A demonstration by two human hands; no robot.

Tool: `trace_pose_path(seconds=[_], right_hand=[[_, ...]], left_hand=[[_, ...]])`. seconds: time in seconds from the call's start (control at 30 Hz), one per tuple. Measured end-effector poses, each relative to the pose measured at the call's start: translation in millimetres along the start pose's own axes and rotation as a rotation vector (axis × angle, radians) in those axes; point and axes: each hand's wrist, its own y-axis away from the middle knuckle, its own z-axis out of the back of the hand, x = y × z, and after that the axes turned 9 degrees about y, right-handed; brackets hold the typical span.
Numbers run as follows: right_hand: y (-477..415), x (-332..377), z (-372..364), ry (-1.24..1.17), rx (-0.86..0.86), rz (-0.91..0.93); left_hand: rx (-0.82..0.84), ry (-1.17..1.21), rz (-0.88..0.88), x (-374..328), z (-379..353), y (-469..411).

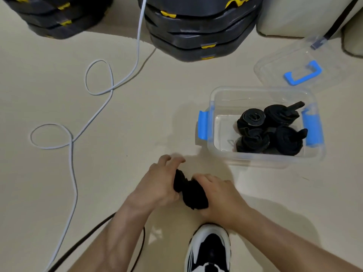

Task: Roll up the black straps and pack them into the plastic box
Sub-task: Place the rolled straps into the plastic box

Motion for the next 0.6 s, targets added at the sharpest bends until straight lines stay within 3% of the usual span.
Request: trace_pose_path(seconds=[0.07,0.17,0.27,0.37,0.43,0.6], right_hand=[[6.6,6.6,20.3,-0.109,0.007,-0.012],[21.8,13.3,76.9,-0.534,0.036,-0.003],[28.9,6.6,144.9,-0.781,-0.132,-0.04],[17.0,-17.2,196.1,-0.772,-0.478,-0.199],[-0.2,-34.3,212.7,-0.72,-0.587,-0.309],[-48.9,-60.3,196.6,-0.422,-0.399,-0.386]], left_hand=[[-0.071,0.042,-0.023,1.7,-1.2,0.1],[-0.085,0.084,0.013,-0.4,11.6,4.3],[-0.169,0.099,0.083,-11.6,32.5,9.4],[-0.361,0.221,0.081,-40.0,62.9,17.6],[-0.478,0.384,0.033,-62.0,83.1,22.4],[-0.492,0.637,-0.142,-104.2,109.3,19.0]])
